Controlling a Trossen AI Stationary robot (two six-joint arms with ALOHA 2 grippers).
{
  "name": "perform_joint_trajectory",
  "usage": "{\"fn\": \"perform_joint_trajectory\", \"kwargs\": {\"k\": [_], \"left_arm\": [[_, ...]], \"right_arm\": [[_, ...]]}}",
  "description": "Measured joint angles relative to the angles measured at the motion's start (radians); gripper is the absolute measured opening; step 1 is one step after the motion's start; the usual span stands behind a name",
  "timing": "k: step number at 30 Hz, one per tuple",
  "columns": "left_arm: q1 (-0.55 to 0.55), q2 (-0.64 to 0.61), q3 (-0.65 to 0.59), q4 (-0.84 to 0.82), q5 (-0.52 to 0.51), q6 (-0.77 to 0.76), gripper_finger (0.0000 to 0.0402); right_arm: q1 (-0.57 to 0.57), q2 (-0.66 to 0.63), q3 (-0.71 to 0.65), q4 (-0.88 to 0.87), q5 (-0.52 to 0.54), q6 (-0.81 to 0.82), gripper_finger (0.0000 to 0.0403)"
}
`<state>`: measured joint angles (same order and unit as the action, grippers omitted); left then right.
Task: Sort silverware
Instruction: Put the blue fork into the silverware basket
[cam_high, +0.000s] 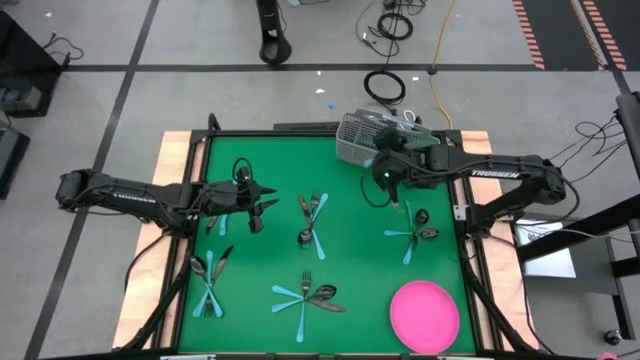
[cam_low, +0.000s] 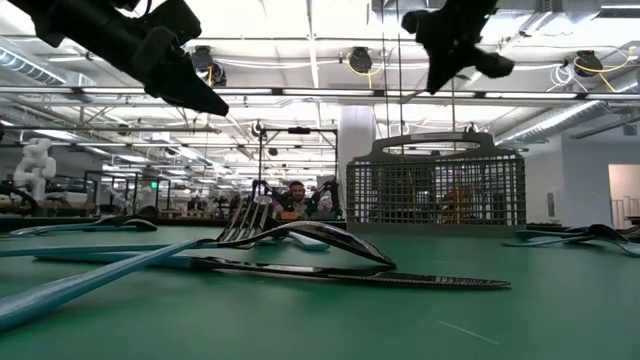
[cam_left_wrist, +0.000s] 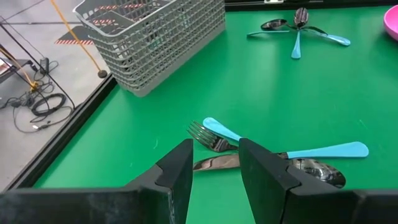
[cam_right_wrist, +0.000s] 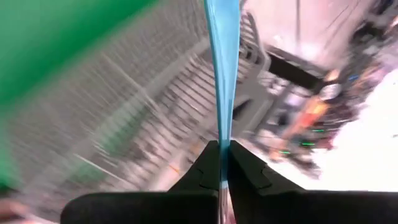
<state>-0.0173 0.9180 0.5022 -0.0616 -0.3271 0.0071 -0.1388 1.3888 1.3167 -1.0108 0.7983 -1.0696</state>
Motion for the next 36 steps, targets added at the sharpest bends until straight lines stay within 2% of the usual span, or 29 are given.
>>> {"fn": "perform_joint_trajectory", "kwargs": {"k": [6, 8, 15, 24, 30, 36], "left_arm": [[0.000, 0.000, 0.000, 0.002, 0.000, 0.001, 0.0132], [0.000, 0.000, 0.000, 0.003, 0.000, 0.001, 0.0132], [0.000, 0.000, 0.000, 0.003, 0.000, 0.002, 0.0132], [0.000, 0.000, 0.000, 0.002, 0.000, 0.006, 0.0132], [0.000, 0.000, 0.000, 0.000, 0.000, 0.006, 0.0132], [0.000, 0.000, 0.000, 0.000, 0.000, 0.006, 0.0132]], "right_arm": [[-0.102, 0.065, 0.000, 0.220, 0.311, -0.543, 0.0000], [-0.136, 0.095, 0.000, 0.256, 0.336, -0.652, 0.0000], [-0.205, 0.212, 0.000, 0.250, 0.310, -0.736, 0.0000], [-0.231, 0.335, 0.000, 0.252, 0.299, -0.807, 0.0000], [-0.233, 0.367, 0.000, 0.251, 0.299, -0.794, 0.0008], [-0.233, 0.367, 0.000, 0.251, 0.294, -0.709, 0.0023]]}}
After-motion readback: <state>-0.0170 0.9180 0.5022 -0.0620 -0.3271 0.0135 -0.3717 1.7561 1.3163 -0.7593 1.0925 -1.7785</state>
